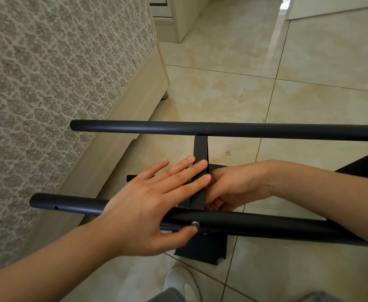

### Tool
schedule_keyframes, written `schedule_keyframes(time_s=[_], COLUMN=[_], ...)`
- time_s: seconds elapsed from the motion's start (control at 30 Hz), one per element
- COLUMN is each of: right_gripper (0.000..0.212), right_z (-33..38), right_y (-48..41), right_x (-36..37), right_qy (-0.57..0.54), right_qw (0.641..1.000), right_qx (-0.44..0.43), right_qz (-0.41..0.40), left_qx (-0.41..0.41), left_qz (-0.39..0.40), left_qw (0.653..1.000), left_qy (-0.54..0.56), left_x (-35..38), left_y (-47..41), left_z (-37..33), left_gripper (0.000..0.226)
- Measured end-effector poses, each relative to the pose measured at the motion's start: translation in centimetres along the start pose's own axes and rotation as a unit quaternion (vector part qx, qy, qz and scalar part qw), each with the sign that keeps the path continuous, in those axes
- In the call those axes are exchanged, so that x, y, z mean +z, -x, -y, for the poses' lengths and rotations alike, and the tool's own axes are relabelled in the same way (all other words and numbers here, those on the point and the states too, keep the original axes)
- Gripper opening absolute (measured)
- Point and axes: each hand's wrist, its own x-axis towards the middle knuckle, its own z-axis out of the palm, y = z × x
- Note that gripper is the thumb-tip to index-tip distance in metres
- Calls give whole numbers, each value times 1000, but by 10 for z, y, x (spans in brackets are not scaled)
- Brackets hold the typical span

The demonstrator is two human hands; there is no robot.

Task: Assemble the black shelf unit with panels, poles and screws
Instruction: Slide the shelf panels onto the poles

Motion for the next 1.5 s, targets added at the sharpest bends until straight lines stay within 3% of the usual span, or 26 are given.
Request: schedule_keyframes(time_s=[0.83, 1.03, 1.27, 1.5], right_gripper=[37, 37, 24, 26], right_z=[-3, 7, 22, 25], right_y=[4, 26, 69, 81], right_x=[-8, -5, 15, 48], right_qy=[-17, 42, 173, 343], right_qw=[1000, 999, 981, 913], right_qx=[-3, 9, 14, -7], right_qz=[19, 10, -86, -222], left_qx=[2, 6, 7, 6], left_qz=[0, -8, -43, -63], left_qw=[1000, 1000, 999, 998], left_qy=[-10, -3, 19, 0], left_x=[0, 1, 0, -4], left_y=[-4, -5, -1, 2], left_z=[0, 1, 1, -6], left_gripper=[75, 74, 69, 66])
